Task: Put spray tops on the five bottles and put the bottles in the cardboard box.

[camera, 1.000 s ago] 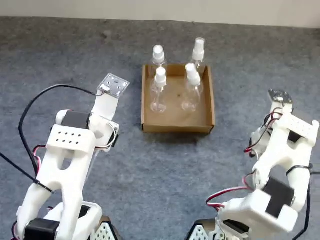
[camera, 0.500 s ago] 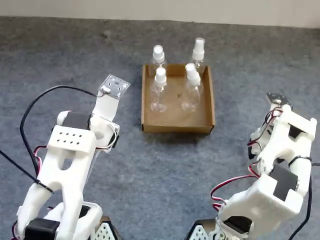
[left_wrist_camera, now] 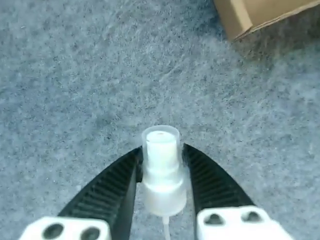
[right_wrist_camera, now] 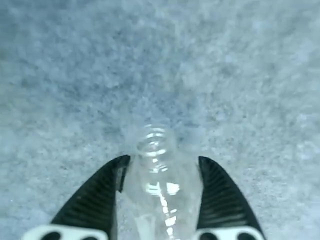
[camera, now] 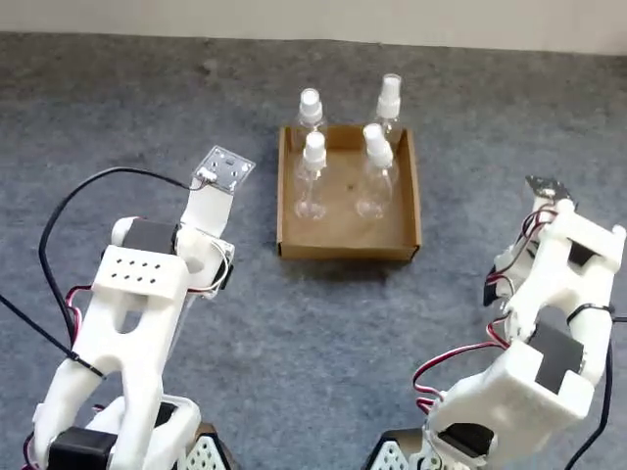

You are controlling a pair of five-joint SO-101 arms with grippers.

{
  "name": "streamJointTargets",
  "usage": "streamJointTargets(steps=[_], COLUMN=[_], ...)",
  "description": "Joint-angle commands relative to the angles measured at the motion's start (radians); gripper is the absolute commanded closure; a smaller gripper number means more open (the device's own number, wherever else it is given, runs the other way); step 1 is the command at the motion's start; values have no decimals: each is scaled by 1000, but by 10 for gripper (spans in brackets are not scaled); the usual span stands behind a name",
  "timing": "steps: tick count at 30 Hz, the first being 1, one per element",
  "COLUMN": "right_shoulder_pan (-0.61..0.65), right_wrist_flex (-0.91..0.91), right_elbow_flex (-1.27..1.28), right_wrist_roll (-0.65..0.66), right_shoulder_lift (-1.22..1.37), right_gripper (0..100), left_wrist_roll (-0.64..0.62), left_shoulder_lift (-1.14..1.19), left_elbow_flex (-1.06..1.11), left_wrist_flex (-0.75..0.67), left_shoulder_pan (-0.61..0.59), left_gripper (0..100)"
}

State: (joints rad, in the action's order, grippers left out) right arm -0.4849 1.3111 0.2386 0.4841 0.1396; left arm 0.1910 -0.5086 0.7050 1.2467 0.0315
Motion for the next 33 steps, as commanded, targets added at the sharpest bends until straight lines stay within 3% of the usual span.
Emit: streamJointTargets(steps=[1, 7, 13, 19, 24, 29, 33], right_shoulder_pan=[27, 177, 423, 776, 1027, 1173, 1248], right_wrist_flex=[102, 205, 160, -65, -280, -467, -656], right_elbow_flex=[-139, -203, -18, 277, 475, 630, 753], right_wrist_roll=[-5, -6, -17, -164, -259, -261, -261], right_shoulder_lift=[-136, -392, -716, -1012, -1081, -1087, -1089], right_gripper=[988, 993, 993, 993, 993, 993, 993], left_wrist_roll=[-12, -78, -150, -258, -397, -474, -646], left_shoulder_lift=[-33, -33, -42, -240, -499, -782, -992], left_elbow_flex=[-33, -159, -303, -367, -302, -131, 50], left_wrist_flex=[-9, -5, -5, -21, -123, -245, -368], left_shoulder_pan=[15, 18, 12, 12, 12, -19, -73], left_gripper=[998, 998, 998, 998, 998, 998, 998])
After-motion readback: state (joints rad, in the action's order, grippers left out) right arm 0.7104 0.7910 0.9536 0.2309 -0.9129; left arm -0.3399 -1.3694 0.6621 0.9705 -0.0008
